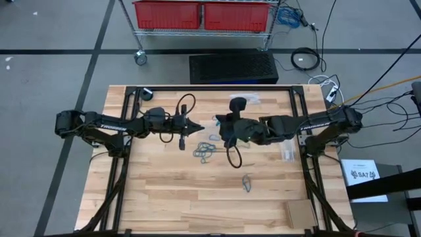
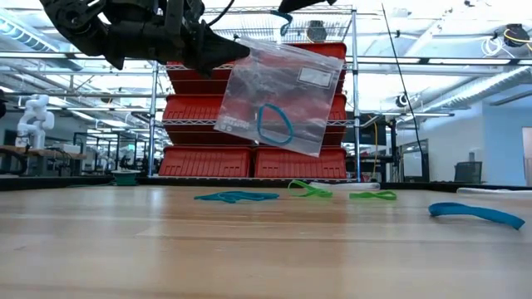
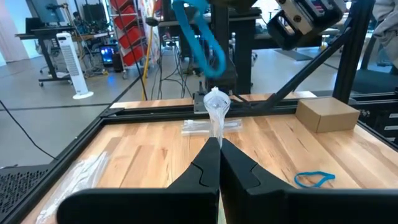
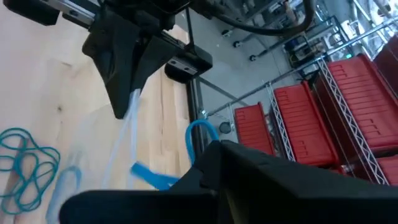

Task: Sort rubber bands
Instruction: Put the blue rubber band into the transparent zip bag

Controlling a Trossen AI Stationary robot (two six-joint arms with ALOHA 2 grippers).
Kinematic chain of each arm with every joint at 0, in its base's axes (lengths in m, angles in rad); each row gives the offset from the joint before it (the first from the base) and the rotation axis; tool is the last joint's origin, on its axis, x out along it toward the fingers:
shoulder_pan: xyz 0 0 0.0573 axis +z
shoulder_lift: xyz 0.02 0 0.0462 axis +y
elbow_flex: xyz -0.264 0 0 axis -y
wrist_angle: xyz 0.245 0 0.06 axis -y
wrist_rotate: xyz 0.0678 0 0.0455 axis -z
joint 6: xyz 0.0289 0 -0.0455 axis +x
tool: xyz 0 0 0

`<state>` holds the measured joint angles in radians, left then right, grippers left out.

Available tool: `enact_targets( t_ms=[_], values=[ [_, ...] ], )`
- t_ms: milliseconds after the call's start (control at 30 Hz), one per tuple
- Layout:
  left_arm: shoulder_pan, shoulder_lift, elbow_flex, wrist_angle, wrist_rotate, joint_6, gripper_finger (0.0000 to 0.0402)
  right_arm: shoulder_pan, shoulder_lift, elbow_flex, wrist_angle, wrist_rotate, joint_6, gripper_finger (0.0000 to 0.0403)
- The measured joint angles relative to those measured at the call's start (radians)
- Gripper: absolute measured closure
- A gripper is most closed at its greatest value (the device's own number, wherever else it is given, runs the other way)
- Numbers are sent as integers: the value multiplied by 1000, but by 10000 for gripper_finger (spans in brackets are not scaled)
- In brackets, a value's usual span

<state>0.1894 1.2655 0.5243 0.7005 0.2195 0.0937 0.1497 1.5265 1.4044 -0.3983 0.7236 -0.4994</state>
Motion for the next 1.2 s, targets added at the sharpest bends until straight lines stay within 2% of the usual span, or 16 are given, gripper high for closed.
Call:
enact_targets(
  t_ms=[133, 867, 967, 1200],
  values=[
    [0, 0, 0, -1, 0, 0, 401, -1, 1, 0, -15, -47, 53, 403],
    [0, 0, 0, 0, 0, 0, 401, 10, 10, -96, -41, -101, 182, 403],
    [0, 0, 0, 0, -19, -2, 401, 22, 10, -96, -34, -87, 181, 403],
    [0, 0, 0, -1, -26, -2, 401, 47, 10, -96, 26, 72, 117, 403]
  ],
)
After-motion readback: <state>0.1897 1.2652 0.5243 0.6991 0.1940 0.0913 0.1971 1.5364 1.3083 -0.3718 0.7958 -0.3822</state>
